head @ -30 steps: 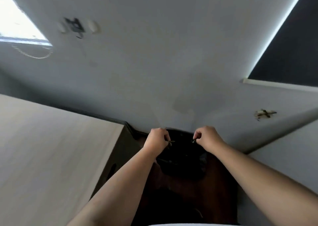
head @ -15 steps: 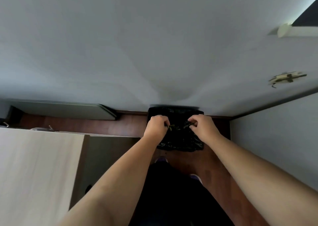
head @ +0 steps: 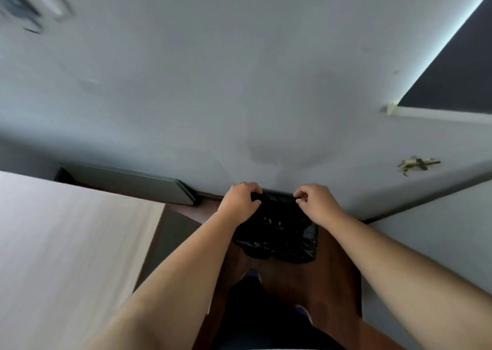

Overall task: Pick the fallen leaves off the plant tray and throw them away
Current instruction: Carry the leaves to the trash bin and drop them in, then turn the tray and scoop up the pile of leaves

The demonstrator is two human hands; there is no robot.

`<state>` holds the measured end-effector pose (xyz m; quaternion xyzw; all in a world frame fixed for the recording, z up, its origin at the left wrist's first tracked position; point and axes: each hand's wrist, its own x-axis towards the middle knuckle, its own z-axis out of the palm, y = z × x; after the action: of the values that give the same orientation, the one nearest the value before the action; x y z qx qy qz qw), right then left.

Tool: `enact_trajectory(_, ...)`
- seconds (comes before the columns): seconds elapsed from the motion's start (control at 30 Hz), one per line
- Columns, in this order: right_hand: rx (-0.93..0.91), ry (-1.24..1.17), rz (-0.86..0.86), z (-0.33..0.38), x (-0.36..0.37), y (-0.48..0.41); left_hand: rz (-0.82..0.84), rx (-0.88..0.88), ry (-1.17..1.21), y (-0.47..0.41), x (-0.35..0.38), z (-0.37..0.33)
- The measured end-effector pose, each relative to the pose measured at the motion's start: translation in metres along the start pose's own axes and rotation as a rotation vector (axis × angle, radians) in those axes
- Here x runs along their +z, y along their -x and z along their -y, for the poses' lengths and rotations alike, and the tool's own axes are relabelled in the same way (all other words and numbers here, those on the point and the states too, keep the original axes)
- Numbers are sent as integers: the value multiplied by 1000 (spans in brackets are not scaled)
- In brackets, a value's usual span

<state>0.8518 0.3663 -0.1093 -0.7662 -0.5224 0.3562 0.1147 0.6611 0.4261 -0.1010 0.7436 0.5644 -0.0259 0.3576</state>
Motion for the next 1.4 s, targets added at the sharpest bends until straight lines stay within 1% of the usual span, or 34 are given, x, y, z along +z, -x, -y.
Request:
enact_trajectory(0.17,-210,54,4,77,-17,21,-225,-51,8,72,-51,9)
enact_trajectory(0.33,-494,126,81,182,6,69,-461,-214,15,180,-96,61)
enact_trajectory(0.43,-698,189,163,249,42,113,-609,-390,91,262,-114,107)
enact_trajectory(0.53,-854,252,250,299,83,159,-715,-558,145,341,-115,150)
enact_trajectory(0.73,-1084,323,471,369,196,261,-820,-872,208,499,-78,231)
enact_trajectory(0.83,-1186,371,543,395,251,308,-841,-976,238,562,-56,270)
enact_trajectory(0.93,-1238,426,589,416,305,351,-815,-1048,248,615,-42,315)
enact_trajectory(1.1,-1311,542,650,442,378,393,-754,-1070,265,677,-35,379)
enact_trajectory(1.17,-1328,613,685,447,399,402,-692,-1056,248,690,-33,397)
enact_trajectory(1.3,-1344,851,756,449,428,404,-510,-1051,198,695,-30,426)
enact_trajectory(1.37,-1308,899,776,454,431,393,-505,-1032,172,690,-28,432)
enact_trajectory(1.4,-1294,910,758,460,431,386,-515,-1010,155,686,-28,433)
